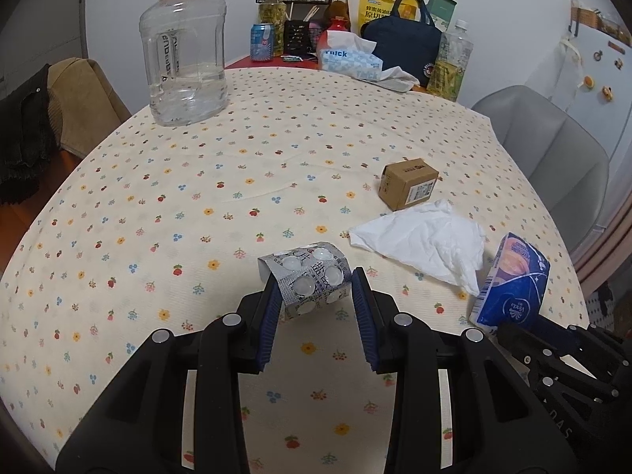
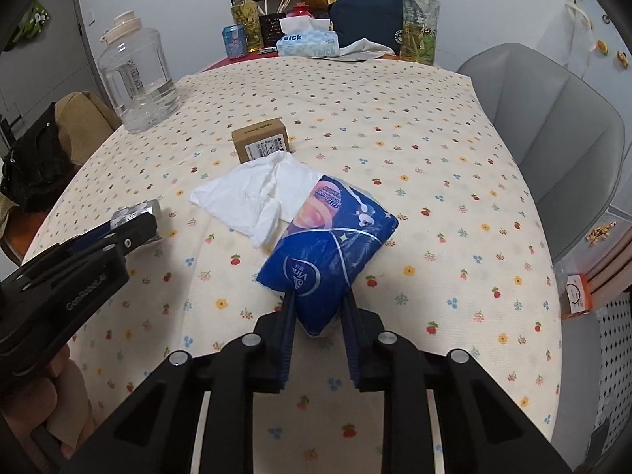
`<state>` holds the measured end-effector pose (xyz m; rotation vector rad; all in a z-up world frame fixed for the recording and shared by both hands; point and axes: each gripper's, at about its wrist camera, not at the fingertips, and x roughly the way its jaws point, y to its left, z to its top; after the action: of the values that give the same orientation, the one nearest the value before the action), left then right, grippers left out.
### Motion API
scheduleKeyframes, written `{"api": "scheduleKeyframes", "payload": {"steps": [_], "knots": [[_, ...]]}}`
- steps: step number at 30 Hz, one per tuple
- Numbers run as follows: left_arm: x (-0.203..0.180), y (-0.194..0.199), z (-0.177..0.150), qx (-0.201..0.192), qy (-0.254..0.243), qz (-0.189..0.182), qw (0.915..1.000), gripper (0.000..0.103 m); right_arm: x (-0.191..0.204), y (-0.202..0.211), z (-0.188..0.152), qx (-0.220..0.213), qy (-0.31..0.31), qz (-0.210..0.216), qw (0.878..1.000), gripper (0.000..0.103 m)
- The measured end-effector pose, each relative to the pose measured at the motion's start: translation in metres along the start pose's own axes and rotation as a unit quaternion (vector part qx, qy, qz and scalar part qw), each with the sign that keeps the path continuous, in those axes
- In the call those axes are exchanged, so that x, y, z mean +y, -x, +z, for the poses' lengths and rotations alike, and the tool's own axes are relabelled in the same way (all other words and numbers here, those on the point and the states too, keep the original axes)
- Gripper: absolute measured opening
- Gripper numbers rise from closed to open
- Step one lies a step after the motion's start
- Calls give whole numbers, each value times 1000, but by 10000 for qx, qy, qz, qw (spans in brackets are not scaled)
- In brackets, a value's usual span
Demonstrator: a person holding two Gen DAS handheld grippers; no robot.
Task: Collect trash
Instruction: 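Lift the blister pack with the left tool while the right tool closes on the blue tissue pack, then carry the blister pack and blue tissue pack in both tools over the bin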
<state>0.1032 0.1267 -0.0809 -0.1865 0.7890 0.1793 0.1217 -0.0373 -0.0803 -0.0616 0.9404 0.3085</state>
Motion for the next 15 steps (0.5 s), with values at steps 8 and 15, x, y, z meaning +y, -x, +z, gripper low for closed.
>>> {"api": "scheduleKeyframes", "payload": {"steps": [8,15], "knots": [[-13,9,4,-70,-116,-62,9999,36,-23,21,-1,-93,-240,-45,9997,21],[-17,19,2,-112,-171,-37,9998,36,-32,37,-4,-221,-298,-24,9993,21]]}}
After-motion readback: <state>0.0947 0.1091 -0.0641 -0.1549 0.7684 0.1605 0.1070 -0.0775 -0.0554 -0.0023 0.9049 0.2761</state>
